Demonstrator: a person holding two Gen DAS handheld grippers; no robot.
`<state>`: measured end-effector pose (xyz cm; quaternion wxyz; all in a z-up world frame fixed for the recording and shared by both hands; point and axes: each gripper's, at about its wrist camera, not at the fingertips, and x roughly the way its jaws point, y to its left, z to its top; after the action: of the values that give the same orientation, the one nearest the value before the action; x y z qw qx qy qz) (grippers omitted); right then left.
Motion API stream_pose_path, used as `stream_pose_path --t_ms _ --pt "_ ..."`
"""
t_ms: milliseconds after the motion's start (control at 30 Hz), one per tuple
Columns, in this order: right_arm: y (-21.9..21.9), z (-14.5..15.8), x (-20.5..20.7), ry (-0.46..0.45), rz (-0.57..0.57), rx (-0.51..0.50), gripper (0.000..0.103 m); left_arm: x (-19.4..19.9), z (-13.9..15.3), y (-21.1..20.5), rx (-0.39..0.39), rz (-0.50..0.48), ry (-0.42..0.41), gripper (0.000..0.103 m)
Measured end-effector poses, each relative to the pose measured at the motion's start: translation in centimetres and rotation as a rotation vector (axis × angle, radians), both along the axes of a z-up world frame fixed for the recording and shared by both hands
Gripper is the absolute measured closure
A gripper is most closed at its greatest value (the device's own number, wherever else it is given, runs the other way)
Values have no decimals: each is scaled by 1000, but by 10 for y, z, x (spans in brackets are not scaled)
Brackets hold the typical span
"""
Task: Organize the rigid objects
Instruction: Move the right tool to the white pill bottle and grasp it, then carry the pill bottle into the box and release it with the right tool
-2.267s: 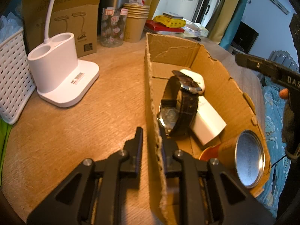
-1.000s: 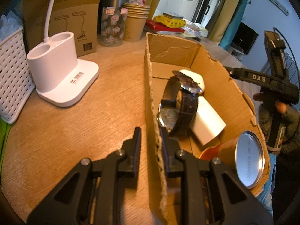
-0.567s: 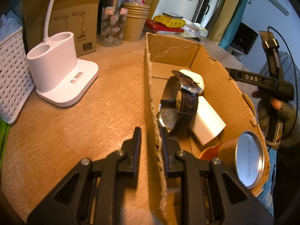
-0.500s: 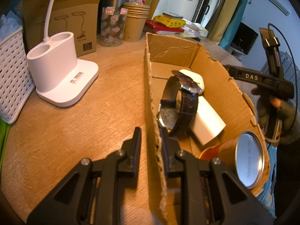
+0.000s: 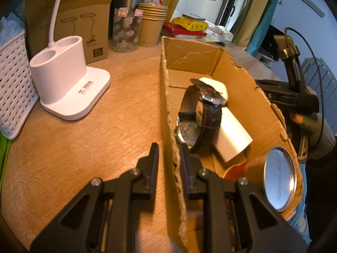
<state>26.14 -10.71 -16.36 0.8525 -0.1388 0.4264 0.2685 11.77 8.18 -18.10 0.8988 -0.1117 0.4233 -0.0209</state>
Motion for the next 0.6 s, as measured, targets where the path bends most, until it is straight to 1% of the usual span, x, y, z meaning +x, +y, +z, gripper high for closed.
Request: stream_pose_path --t_ms 133,233,467,600 --pt "-5 10 -6 -23 -20 4 58 0 0 0 -1 0 0 82" --pt "-10 24 -16 -54 -30 4 58 0 0 0 0 0 0 82" --pt "-17 56 -37 -109 -27 28 58 0 0 0 1 1 0 82" --pt "-16 66 -46 -127 -22 35 58 0 0 0 2 1 0 82"
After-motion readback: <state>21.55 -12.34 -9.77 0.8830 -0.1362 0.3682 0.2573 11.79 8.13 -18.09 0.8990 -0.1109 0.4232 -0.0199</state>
